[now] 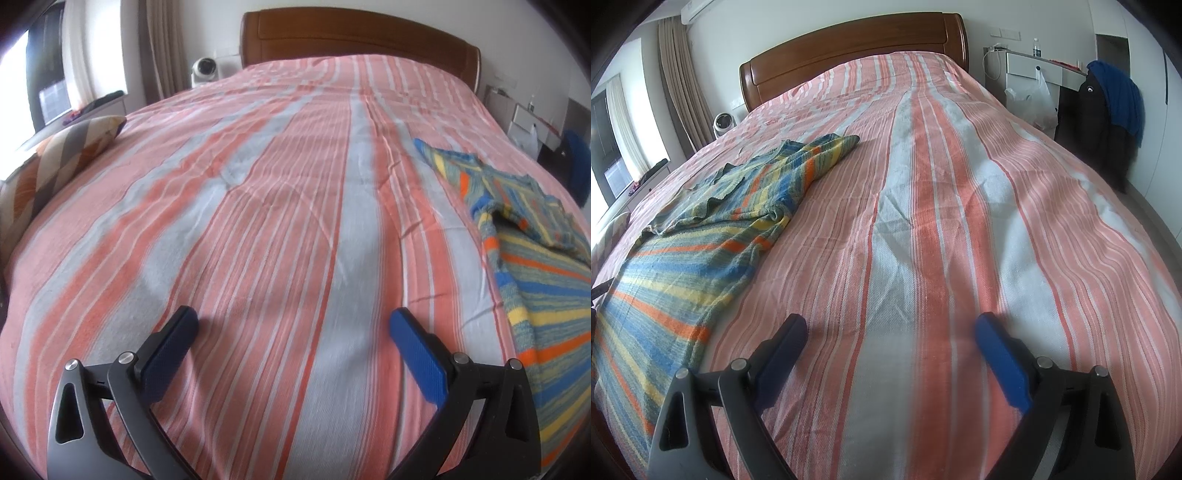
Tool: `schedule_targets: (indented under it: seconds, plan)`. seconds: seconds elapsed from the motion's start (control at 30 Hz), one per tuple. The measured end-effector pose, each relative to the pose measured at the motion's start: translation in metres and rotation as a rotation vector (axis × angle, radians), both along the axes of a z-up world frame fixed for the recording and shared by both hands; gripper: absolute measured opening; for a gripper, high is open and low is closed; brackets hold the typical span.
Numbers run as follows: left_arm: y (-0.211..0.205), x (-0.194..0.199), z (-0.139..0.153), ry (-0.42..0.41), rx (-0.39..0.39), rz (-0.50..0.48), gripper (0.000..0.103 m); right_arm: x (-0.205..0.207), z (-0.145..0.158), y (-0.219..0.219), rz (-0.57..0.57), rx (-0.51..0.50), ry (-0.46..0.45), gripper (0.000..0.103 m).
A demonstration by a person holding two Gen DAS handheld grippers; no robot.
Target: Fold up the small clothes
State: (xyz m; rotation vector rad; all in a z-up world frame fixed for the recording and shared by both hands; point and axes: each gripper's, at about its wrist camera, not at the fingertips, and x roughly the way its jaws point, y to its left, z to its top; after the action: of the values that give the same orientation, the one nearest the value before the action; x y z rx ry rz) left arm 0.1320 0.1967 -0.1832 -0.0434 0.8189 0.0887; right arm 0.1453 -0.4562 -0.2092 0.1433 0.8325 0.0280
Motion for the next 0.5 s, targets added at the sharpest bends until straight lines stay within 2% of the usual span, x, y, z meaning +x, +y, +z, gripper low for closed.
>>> schedule_targets:
  seconds: [0.5]
  plan:
    - [0.0007, 0.0001, 0.0013, -0.002, 0.003, 0.000, 0.103, -0.0001, -0.0002, 0.0001, -0.001, 0.000, 0.000, 0.092]
